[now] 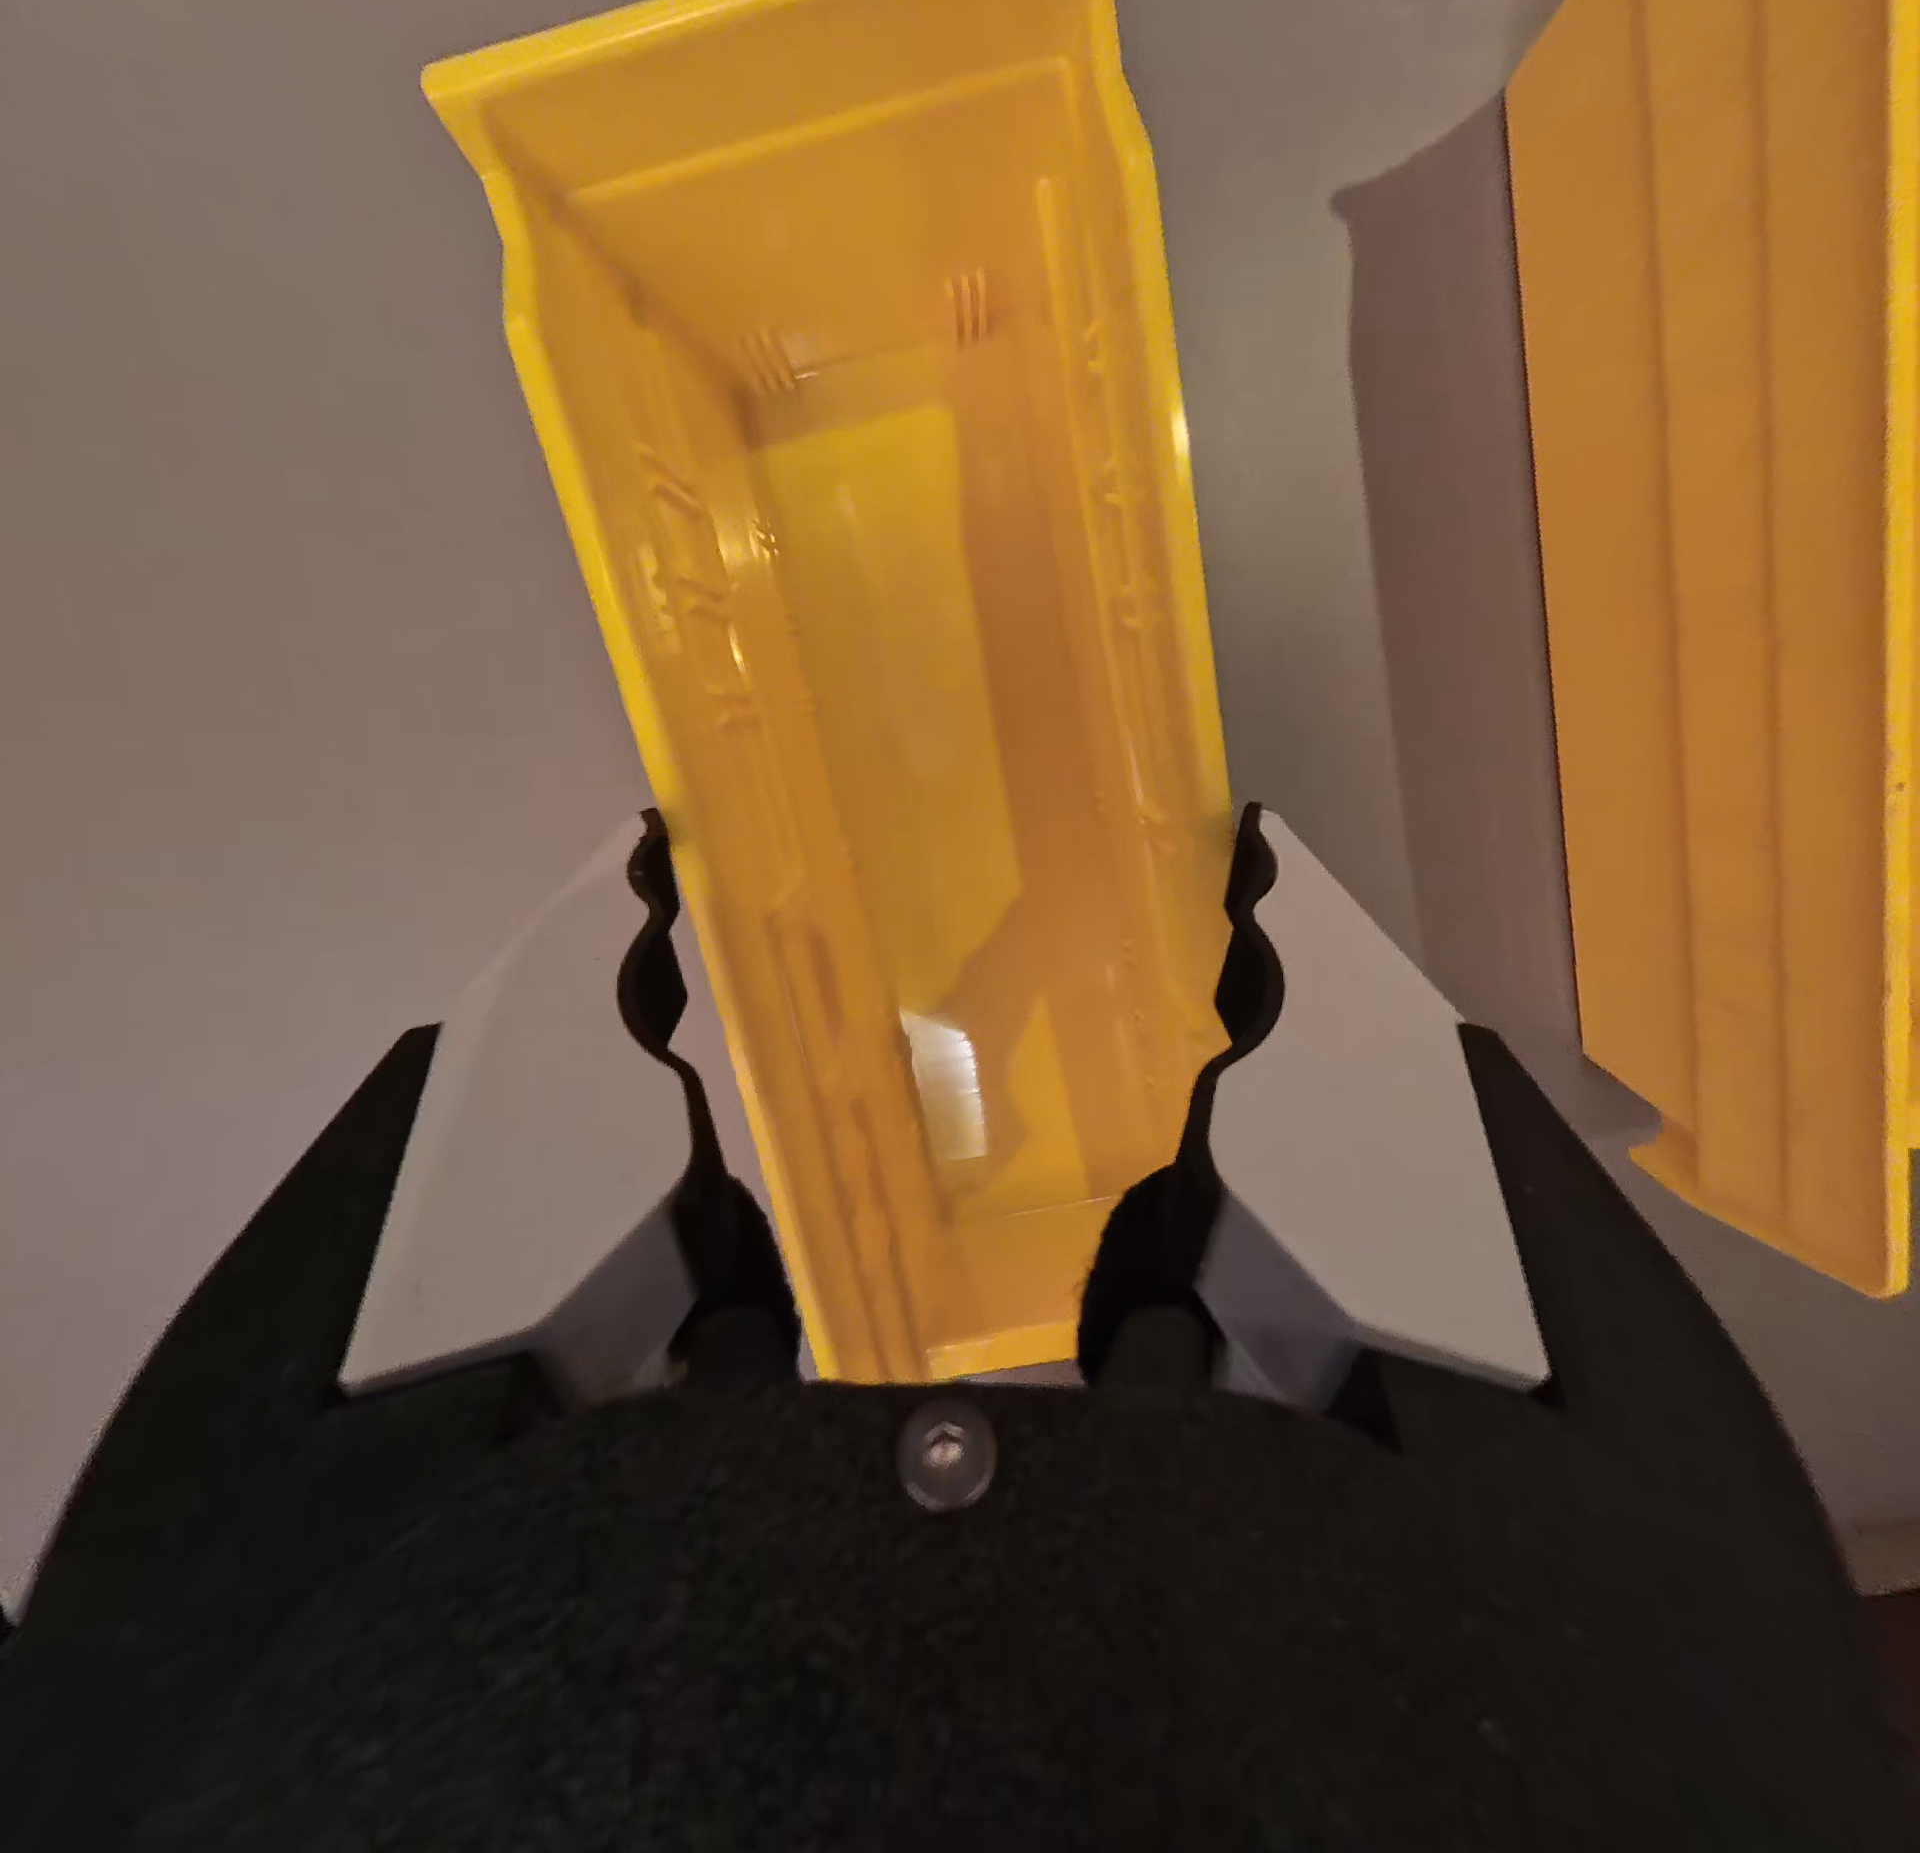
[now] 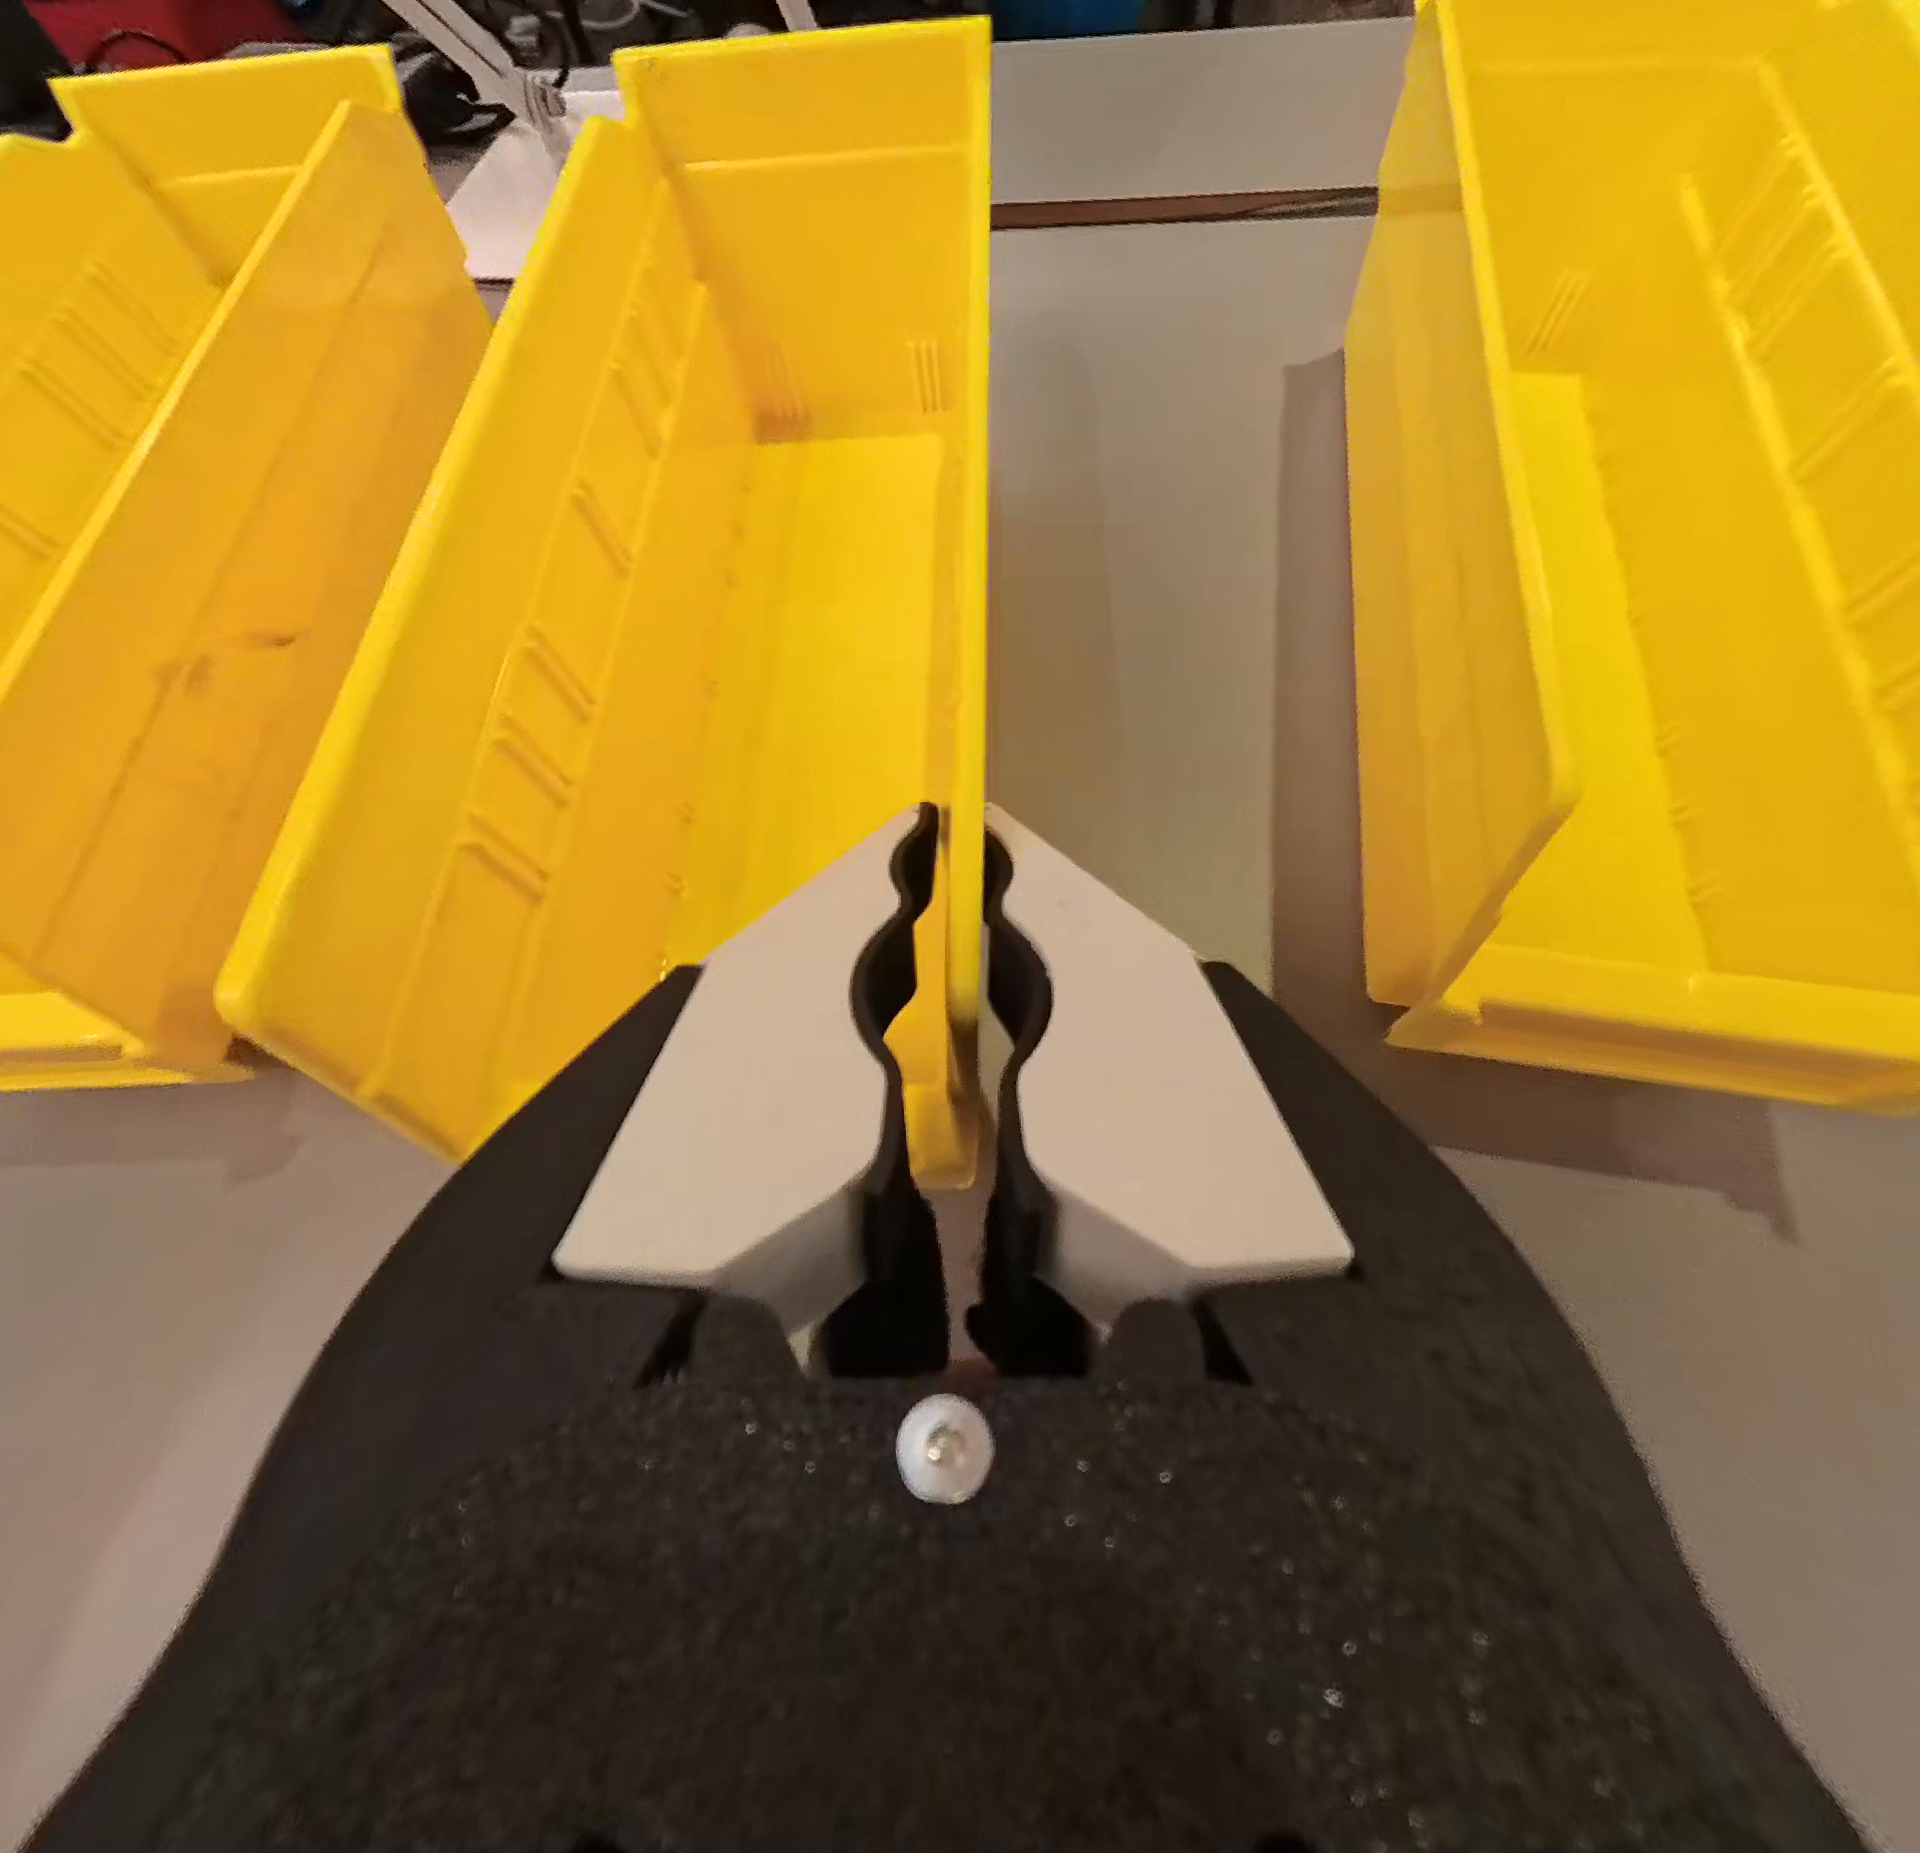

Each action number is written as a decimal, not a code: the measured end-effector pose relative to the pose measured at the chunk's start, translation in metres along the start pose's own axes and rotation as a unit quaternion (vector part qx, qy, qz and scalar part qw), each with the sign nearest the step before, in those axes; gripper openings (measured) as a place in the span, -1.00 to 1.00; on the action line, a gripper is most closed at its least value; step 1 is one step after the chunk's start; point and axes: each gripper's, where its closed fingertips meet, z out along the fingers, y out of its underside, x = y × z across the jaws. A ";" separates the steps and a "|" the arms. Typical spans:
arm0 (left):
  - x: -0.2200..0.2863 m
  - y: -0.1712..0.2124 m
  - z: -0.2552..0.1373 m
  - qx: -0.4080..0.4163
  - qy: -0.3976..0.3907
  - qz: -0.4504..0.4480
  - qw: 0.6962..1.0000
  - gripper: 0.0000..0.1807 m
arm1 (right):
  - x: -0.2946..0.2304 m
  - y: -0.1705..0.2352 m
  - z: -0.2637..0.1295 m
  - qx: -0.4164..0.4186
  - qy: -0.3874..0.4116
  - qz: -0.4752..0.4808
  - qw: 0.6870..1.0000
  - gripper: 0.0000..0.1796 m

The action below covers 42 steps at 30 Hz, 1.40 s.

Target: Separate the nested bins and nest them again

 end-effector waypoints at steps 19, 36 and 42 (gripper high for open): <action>0.050 0.136 -0.088 0.381 0.139 -0.026 0.914 -0.27 | 0.001 0.004 -0.105 -0.021 -0.131 -0.018 0.991 -0.20; 0.054 0.132 -0.089 0.379 0.125 -0.010 0.917 -0.53 | -0.005 0.020 -0.099 -0.148 -0.130 -0.029 0.980 -0.18; 0.053 0.150 -0.080 0.354 0.120 0.038 0.927 -0.53 | 0.036 -0.058 -0.057 -0.218 -0.063 -0.064 0.972 -0.07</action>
